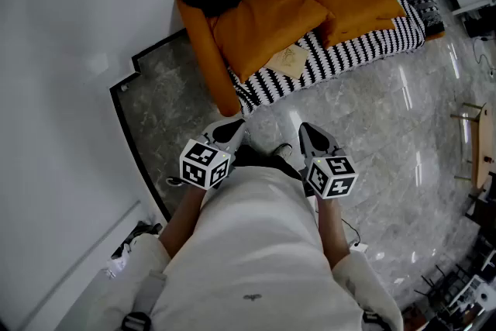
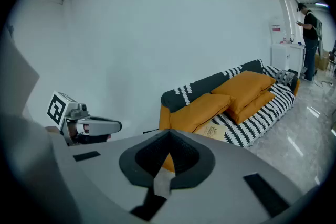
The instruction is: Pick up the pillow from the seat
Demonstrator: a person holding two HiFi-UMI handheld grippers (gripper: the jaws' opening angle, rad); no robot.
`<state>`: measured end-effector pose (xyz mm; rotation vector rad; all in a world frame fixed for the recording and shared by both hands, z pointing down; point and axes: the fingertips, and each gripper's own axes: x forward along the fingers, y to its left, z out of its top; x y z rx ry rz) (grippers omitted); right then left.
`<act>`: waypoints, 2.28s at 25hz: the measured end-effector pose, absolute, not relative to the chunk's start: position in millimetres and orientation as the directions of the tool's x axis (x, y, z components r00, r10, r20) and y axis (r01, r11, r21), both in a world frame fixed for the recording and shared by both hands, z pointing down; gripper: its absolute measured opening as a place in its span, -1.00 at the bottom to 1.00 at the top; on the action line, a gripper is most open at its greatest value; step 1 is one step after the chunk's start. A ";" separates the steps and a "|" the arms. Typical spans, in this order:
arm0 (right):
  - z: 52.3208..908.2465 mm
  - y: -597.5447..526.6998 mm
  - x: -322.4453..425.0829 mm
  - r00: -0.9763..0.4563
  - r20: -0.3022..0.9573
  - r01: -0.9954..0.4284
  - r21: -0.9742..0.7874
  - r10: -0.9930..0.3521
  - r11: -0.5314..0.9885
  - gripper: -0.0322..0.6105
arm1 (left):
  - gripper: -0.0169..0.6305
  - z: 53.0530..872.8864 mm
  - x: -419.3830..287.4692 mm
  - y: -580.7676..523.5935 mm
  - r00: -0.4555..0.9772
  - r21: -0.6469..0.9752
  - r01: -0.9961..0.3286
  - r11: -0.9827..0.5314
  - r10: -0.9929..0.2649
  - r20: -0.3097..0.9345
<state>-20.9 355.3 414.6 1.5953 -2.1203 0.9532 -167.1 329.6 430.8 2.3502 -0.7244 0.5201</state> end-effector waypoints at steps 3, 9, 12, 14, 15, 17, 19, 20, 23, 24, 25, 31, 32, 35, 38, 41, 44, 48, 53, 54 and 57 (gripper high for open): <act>419.4 360.3 -27.9 -0.325 0.609 -0.935 -0.321 -0.723 0.149 -0.88 | -0.91 432.0 -166.6 336.4 0.783 0.437 -0.592 -0.677 -0.354 0.512; 417.6 364.6 -29.7 -0.317 0.605 -0.937 -0.322 -0.730 0.139 -0.88 | -0.91 428.0 -170.6 335.6 0.787 0.436 -0.590 -0.680 -0.365 0.497; 413.8 363.3 -29.5 -0.315 0.584 -0.930 -0.349 -0.748 0.119 -0.88 | -0.91 425.4 -174.1 335.6 0.787 0.436 -0.593 -0.677 -0.375 0.489; 413.3 362.2 -28.8 -0.300 0.582 -0.933 -0.346 -0.756 0.104 -0.88 | -0.91 424.5 -177.7 335.8 0.787 0.434 -0.594 -0.677 -0.380 0.486; 413.3 361.8 -28.7 -0.294 0.582 -0.934 -0.344 -0.758 0.098 -0.88 | -0.91 424.2 -179.2 336.3 0.789 0.436 -0.592 -0.678 -0.378 0.483; 413.1 361.8 -29.3 -0.287 0.584 -0.935 -0.343 -0.760 0.089 -0.88 | -0.91 425.4 -180.6 339.5 0.802 0.450 -0.574 -0.685 -0.358 0.478; 414.0 363.0 -31.0 -0.282 0.586 -0.937 -0.338 -0.759 0.087 -0.88 | -0.91 429.7 -181.5 343.7 0.813 0.461 -0.552 -0.694 -0.328 0.481; 414.8 364.0 -31.5 -0.282 0.587 -0.937 -0.337 -0.759 0.087 -0.88 | -0.91 432.2 -182.0 345.2 0.814 0.463 -0.549 -0.696 -0.318 0.487; 416.0 367.1 -30.5 -0.295 0.579 -0.927 -0.366 -0.760 0.081 -0.88 | -0.91 435.8 -181.3 348.1 0.807 0.463 -0.555 -0.691 -0.311 0.502; 416.3 367.2 -29.4 -0.299 0.576 -0.924 -0.374 -0.761 0.079 -0.88 | -0.91 435.8 -180.3 348.5 0.805 0.462 -0.557 -0.690 -0.312 0.505; 416.6 366.3 -27.9 -0.300 0.575 -0.923 -0.377 -0.762 0.079 -0.88 | -0.91 435.7 -179.1 348.5 0.803 0.461 -0.560 -0.688 -0.314 0.507; 418.2 354.1 -19.3 -0.346 0.560 -0.908 -0.402 -0.753 0.119 -0.88 | -0.91 437.0 -168.0 346.7 0.781 0.449 -0.590 -0.671 -0.333 0.529; 418.3 350.2 -16.8 -0.358 0.558 -0.905 -0.405 -0.749 0.131 -0.88 | -0.91 437.0 -165.1 344.1 0.775 0.446 -0.599 -0.665 -0.341 0.532; 416.1 337.2 -4.8 -0.395 0.551 -0.896 -0.409 -0.735 0.175 -0.88 | -0.91 433.5 -151.8 334.7 0.758 0.444 -0.628 -0.640 -0.373 0.534; 411.9 323.7 12.2 -0.430 0.542 -0.883 -0.419 -0.722 0.211 -0.88 | -0.91 425.5 -130.2 327.4 0.747 0.437 -0.644 -0.628 -0.396 0.534; 408.0 310.0 29.5 -0.473 0.533 -0.866 -0.429 -0.702 0.257 -0.88 | -0.91 420.1 -105.4 318.8 0.736 0.432 -0.661 -0.614 -0.418 0.533; 408.0 299.6 46.6 -0.512 0.529 -0.847 -0.440 -0.677 0.298 -0.87 | -0.91 420.7 -81.2 313.2 0.722 0.433 -0.679 -0.592 -0.435 0.538; 408.7 285.7 74.0 -0.546 0.525 -0.830 -0.447 -0.653 0.334 -0.87 | -0.91 422.3 -45.7 306.4 0.714 0.432 -0.688 -0.583 -0.437 0.547; 411.5 270.2 111.9 -0.577 0.516 -0.810 -0.463 -0.633 0.361 -0.87 | -0.91 423.4 -1.7 293.7 0.699 0.415 -0.700 -0.581 -0.442 0.562; 412.2 268.1 118.8 -0.582 0.515 -0.806 -0.467 -0.629 0.364 -0.87 | -0.91 423.0 5.0 290.9 0.694 0.409 -0.706 -0.578 -0.446 0.565; 414.6 262.1 136.3 -0.599 0.513 -0.794 -0.480 -0.615 0.373 -0.87 | -0.91 423.0 18.4 282.4 0.671 0.396 -0.728 -0.559 -0.464 0.578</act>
